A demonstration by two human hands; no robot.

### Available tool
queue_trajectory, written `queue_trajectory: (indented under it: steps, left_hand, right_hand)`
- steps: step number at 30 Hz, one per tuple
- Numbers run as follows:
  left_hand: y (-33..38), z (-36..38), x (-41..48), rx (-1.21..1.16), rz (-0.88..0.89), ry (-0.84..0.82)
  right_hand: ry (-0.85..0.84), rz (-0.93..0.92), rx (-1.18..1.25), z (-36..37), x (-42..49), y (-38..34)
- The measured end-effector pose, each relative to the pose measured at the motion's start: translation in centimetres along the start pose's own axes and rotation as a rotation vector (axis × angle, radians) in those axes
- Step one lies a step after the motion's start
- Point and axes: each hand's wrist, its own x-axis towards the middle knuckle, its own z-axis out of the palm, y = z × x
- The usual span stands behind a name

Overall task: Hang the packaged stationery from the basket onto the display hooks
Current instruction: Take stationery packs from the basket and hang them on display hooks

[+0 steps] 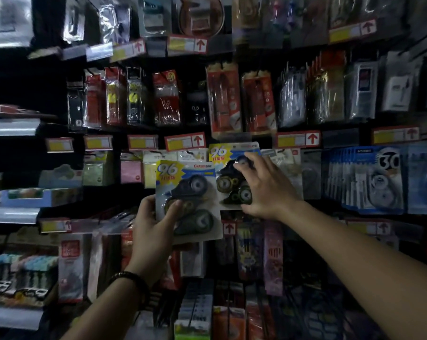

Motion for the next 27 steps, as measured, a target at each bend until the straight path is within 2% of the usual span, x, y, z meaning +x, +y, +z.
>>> queue_trajectory:
  steps: [14, 20, 27]
  left_hand:
    - [-1.3, 0.2, 0.6, -0.046, -0.035, -0.032]
    - [-1.4, 0.1, 0.6, -0.067, -0.046, -0.141]
    - [-2.4, 0.6, 1.4, -0.065, -0.08, -0.151]
  right_hand:
    - [-0.024, -0.017, -0.008, -0.7, 0.6, 0.5]
    - [-0.08, 0.023, 0.006, -0.3, 1.5, 0.6]
    - [-0.11, 0.054, -0.06, 1.8, 2.5, 0.3]
